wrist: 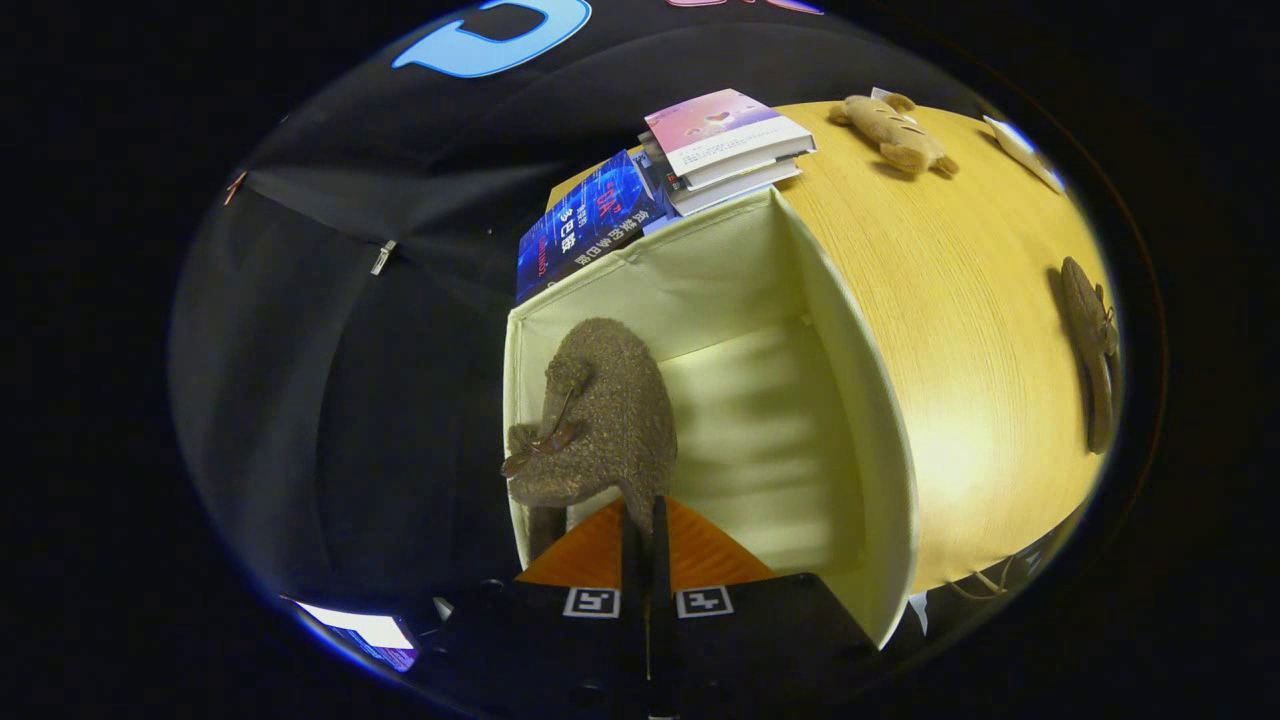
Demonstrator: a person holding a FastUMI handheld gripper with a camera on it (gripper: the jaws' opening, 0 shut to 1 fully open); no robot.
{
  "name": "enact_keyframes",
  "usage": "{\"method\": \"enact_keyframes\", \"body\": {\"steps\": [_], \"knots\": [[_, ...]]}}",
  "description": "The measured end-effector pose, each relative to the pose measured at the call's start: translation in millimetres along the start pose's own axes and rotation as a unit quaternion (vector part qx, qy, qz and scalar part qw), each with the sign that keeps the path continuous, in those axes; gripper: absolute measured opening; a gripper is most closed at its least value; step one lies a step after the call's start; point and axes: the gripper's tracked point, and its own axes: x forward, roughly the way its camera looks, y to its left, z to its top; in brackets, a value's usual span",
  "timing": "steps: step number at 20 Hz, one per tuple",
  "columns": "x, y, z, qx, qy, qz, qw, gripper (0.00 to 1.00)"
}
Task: Open the storage box then place both shoes into the box .Put the left shoe in first, then the right shoe, with the right side of both shoes facing outward in a uniform manner.
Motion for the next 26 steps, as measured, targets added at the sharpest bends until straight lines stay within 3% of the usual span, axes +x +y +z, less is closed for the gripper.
{"method": "enact_keyframes", "body": {"steps": [4, 7, 8, 11, 14, 17, 26], "knots": [[1.5, 0.5, -4.4, 0.009, 0.007, 0.005, 1.0, 0.08], [5.6, 7.6, -8.4, 0.007, 0.011, 0.025, 1.0, 0.2], [3.7, 12.2, -9.2, 0.004, 0.011, 0.032, 0.999, 0.28], [-0.4, 15.1, -11.2, -0.019, 0.012, 0.04, 0.999, 0.75], [-9.3, 13.0, -10.7, -0.025, 0.008, 0.045, 0.999, 0.8], [-26.9, 6.0, -0.5, -0.037, -0.006, 0.05, 0.998, 0.97], [-117.5, -42.1, 48.4, -0.14, -0.094, 0.04, 0.985, 0.98]]}}
